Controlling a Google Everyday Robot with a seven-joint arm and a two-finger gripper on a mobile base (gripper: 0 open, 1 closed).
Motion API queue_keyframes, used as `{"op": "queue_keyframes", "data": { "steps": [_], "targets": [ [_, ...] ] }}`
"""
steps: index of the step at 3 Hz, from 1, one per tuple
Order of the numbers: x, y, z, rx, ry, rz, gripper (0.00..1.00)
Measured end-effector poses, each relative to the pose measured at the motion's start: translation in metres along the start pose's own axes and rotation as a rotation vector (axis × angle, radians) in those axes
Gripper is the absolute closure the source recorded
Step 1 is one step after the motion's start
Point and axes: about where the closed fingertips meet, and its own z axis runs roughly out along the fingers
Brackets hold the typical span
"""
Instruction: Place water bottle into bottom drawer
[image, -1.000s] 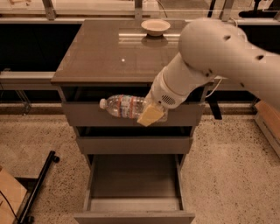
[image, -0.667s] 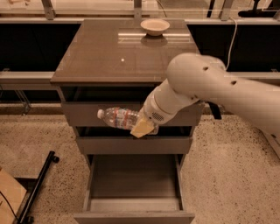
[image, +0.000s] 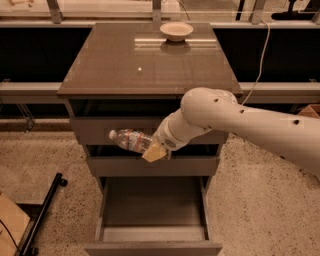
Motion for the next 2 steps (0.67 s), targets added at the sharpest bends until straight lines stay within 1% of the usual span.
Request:
{"op": "queue_keyframes", "data": {
  "steps": [1,2],
  "targets": [
    [-0.011,0.007,0.007,-0.023,0.038,-0.069,1.00],
    [0.003,0.021,0.037,-0.074,0.068,-0.122,1.00]
  ]
}}
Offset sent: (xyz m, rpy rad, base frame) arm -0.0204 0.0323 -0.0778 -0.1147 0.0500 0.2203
